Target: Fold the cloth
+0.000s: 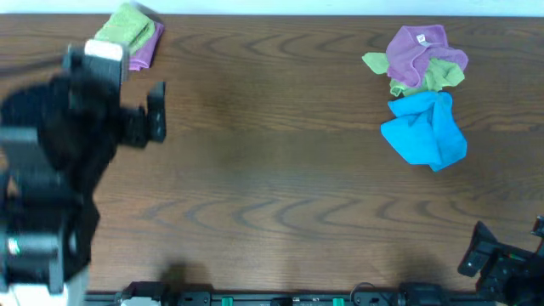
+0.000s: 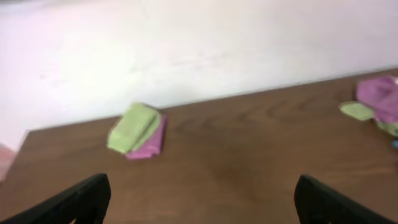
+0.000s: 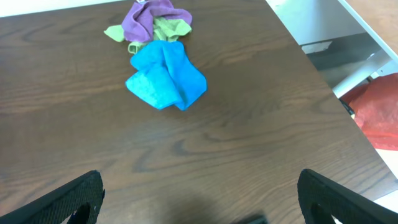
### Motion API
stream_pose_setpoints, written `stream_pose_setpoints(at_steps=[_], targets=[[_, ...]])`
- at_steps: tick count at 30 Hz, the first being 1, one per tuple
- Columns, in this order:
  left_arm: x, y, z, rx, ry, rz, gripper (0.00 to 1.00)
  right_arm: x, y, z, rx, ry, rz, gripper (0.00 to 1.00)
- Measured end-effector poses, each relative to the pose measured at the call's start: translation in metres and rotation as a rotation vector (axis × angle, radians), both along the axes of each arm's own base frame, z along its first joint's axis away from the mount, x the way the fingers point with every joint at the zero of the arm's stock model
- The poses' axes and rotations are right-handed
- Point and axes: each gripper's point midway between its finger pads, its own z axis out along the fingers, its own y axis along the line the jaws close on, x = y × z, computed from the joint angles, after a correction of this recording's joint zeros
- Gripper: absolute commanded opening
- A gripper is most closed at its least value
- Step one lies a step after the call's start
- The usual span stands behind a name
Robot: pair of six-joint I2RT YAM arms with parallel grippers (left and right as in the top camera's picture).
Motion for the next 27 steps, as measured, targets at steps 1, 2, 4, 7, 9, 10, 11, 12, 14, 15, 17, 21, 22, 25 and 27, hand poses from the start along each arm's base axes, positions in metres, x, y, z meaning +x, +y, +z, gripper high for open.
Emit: stream_pose_setpoints(at_steps=[1,2,4,7,9,10,11,12,14,15,17,21,22,25,27], targets=[[-0.007,0.003,-0.008,0.002,-0.018,0.014,0.95,0.000,0.000,0.000,0.000,0.000,0.000,0.99],[-0.013,0.006,-0.019,0.004,-0.033,0.025,0.95,0.000,0.000,0.000,0.000,0.001,0.000,0.99],[-0.029,0.010,-0.046,0.007,-0.054,0.039,0.96,0.000,0.000,0.000,0.000,0.001,0.000,0.99],[-0.051,0.012,-0.076,0.008,-0.086,0.046,0.95,0.000,0.000,0.000,0.000,0.001,0.000,0.99],[-0.067,0.014,-0.091,0.007,-0.125,0.054,0.95,0.000,0.000,0.000,0.000,0.000,-0.001,0.99],[-0.073,0.015,-0.097,0.007,-0.150,0.058,0.95,0.000,0.000,0.000,0.000,0.001,0.000,0.99],[-0.078,0.016,-0.104,0.007,-0.174,0.062,0.95,0.000,0.000,0.000,0.000,0.001,0.000,0.99],[-0.082,0.017,-0.114,0.007,-0.185,0.066,0.95,0.000,0.000,-0.001,0.000,0.002,0.000,0.99],[-0.086,0.017,-0.131,0.007,-0.205,0.070,0.95,0.000,0.000,-0.001,0.000,0.002,-0.001,0.99],[-0.087,0.018,-0.139,0.007,-0.212,0.072,0.96,0.000,0.000,-0.001,0.000,0.002,0.000,0.99],[-0.088,0.018,-0.156,0.006,-0.216,0.073,0.95,0.000,0.000,-0.001,0.000,0.002,0.000,0.99],[-0.089,0.018,-0.182,-0.006,-0.209,0.077,0.95,0.000,0.000,-0.001,0.000,0.003,0.000,0.99],[-0.089,0.018,-0.187,-0.012,-0.207,0.081,0.96,0.000,0.000,-0.001,0.000,0.003,0.000,0.99],[-0.087,0.020,-0.202,-0.032,-0.188,0.095,0.95,0.000,0.000,-0.001,0.000,0.003,-0.001,0.99],[-0.085,0.023,-0.214,-0.057,-0.162,0.122,0.95,0.000,0.000,-0.001,0.000,0.003,-0.001,0.99]])
